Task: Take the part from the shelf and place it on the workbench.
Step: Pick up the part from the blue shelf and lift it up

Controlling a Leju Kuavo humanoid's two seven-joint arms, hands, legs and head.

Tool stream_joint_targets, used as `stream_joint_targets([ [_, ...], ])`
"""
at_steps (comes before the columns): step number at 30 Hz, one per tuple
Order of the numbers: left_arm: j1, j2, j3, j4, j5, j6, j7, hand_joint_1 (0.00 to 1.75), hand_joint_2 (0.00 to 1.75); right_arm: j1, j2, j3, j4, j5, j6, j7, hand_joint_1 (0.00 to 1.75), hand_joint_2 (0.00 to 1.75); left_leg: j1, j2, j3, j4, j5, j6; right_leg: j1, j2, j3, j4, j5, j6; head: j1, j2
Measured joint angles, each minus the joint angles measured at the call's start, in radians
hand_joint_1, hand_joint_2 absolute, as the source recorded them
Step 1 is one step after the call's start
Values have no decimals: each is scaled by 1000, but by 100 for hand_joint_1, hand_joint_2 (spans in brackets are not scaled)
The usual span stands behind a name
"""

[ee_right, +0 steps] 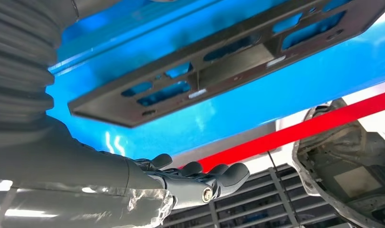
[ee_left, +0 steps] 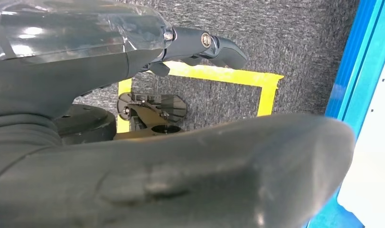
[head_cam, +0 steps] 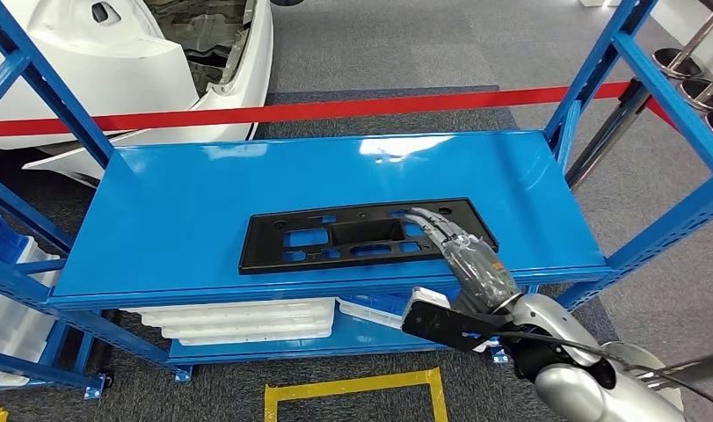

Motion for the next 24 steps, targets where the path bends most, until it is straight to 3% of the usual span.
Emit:
stream_joint_targets([
  [11, -11, 0, -11, 0, -23, -3, 24, 0, 0, -140, -15, 53, 67, 2, 42, 7, 0, 175, 0, 0, 0, 0, 0, 0, 0, 0, 0, 0, 0, 0, 0, 0],
  [24, -30, 0, -29, 0, -49, -4, 48, 0, 0, -291, -12, 176, 241, -27, 26, -25, 0, 175, 0, -1, 0, 0, 0, -1, 0, -1, 0, 0, 0, 0, 0, 0],
])
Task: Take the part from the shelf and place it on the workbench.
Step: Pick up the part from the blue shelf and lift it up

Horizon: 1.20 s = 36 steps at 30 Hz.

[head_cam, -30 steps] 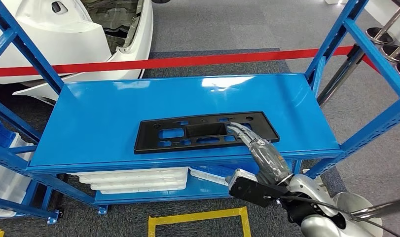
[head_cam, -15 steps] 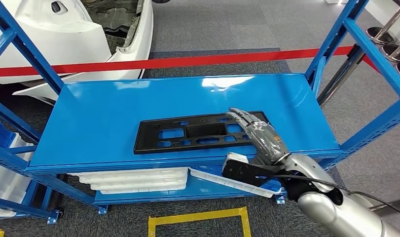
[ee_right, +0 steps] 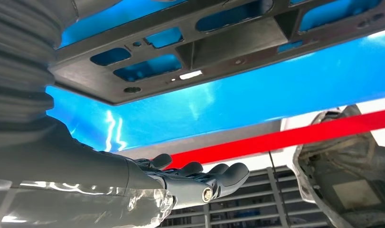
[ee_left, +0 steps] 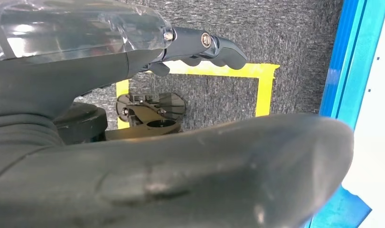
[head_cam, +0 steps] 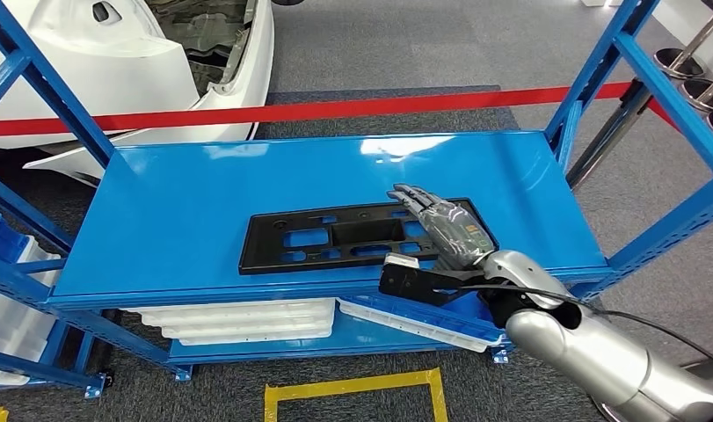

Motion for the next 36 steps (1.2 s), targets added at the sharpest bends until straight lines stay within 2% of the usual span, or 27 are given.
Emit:
stream_joint_targets([
  [9, -8, 0, 0, 0, -12, -1, 11, 0, 0, -96, 28, 89, 149, -42, -32, -71, 0, 175, 0, 0, 0, 0, 0, 0, 0, 0, 0, 0, 0, 0, 0, 0],
  [19, -12, 0, 0, 0, -28, 6, 20, 0, 0, -201, 95, 179, 302, -78, -97, -127, 0, 175, 0, -1, 0, 0, 0, 0, 0, 0, 0, 1, 0, 0, 0, 0],
  [27, -13, 0, 0, 0, -36, 9, 21, 0, 0, -273, 139, 242, 381, -71, -98, -133, 0, 175, 0, -1, 0, 0, 0, 0, 0, 0, 0, 1, 0, 0, 0, 0],
  [36, -13, 0, 0, 0, -41, 9, 22, 0, 0, -360, 190, 324, 465, -41, -46, -115, 0, 175, 0, -1, 0, 0, 1, -1, 0, 0, 0, 2, 0, 0, 0, 0],
])
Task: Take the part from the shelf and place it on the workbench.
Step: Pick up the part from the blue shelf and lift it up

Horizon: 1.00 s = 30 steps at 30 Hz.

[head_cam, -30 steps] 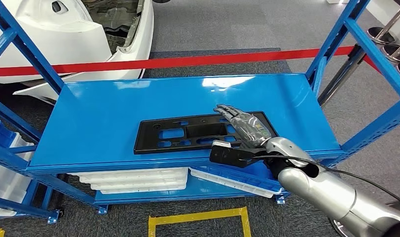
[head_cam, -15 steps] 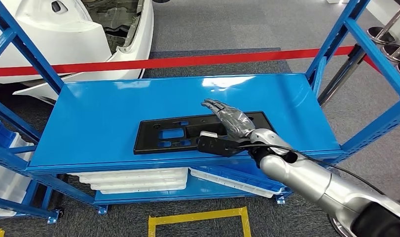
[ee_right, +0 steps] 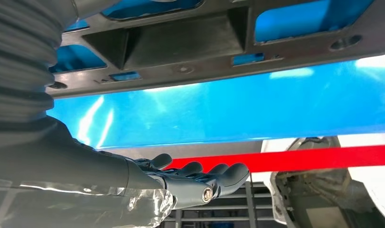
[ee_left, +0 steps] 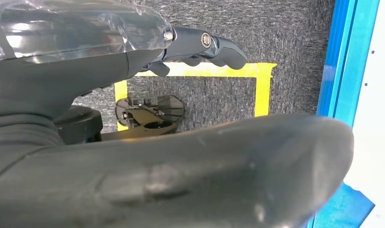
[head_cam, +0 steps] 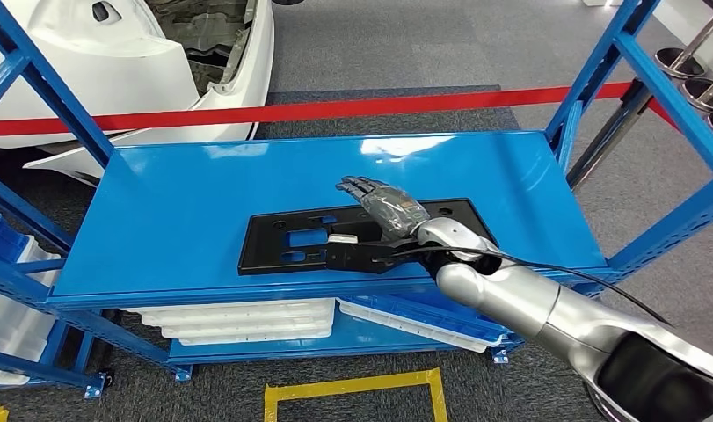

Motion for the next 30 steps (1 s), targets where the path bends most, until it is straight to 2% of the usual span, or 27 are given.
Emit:
stream_joint_targets([
  [7, 0, 0, 0, 0, -3, 0, 0, 0, 0, -41, 48, 54, 70, -12, 6, -12, 0, 175, 0, 0, 0, 0, 0, 0, 0, 0, 0, 0, 0, 0, 0, 0],
  [17, 4, 0, 0, 0, -8, 9, -18, 0, 0, -79, 123, 105, 188, -29, -59, -60, 0, 175, 0, 0, 0, 0, 1, -1, 0, 0, 0, 1, 0, 0, 0, 0],
  [30, 9, 0, 0, 0, -5, 11, -19, 0, 0, -98, 188, 138, 290, -20, -78, -81, 0, 175, 0, 0, 0, 0, 1, -1, 0, 0, 0, 1, 0, 0, 0, 0],
])
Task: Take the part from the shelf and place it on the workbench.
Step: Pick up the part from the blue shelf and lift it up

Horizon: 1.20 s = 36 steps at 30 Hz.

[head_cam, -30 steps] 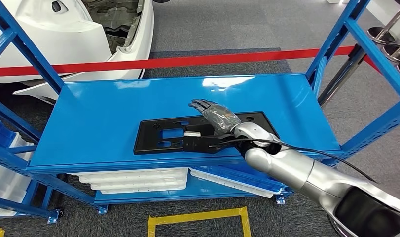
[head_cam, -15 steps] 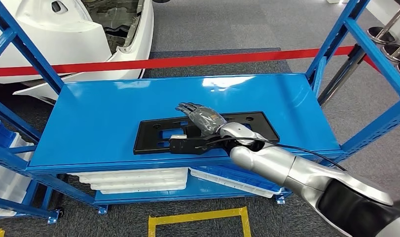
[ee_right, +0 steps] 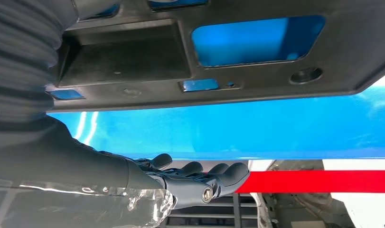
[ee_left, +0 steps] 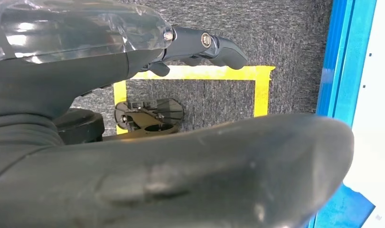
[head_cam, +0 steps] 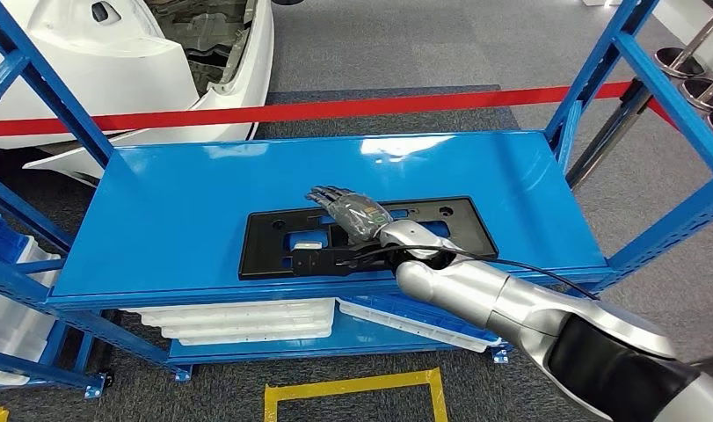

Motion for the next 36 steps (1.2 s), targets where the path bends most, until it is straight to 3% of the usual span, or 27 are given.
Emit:
stream_joint_targets([
  [17, 6, 0, 0, 0, -3, -1, -1, 0, 0, -2, 38, 26, 10, 16, 16, -7, 0, 175, 0, 0, 0, 0, 0, 0, 0, 0, 0, 0, 0, 0, 0, 0],
  [36, 8, 0, 0, -7, 5, 1, 28, 0, 0, -1, 44, 61, 28, 16, 50, 24, 0, 175, 0, 0, 0, 0, 0, 0, 0, 0, 0, 0, 0, 0, 0, 0],
])
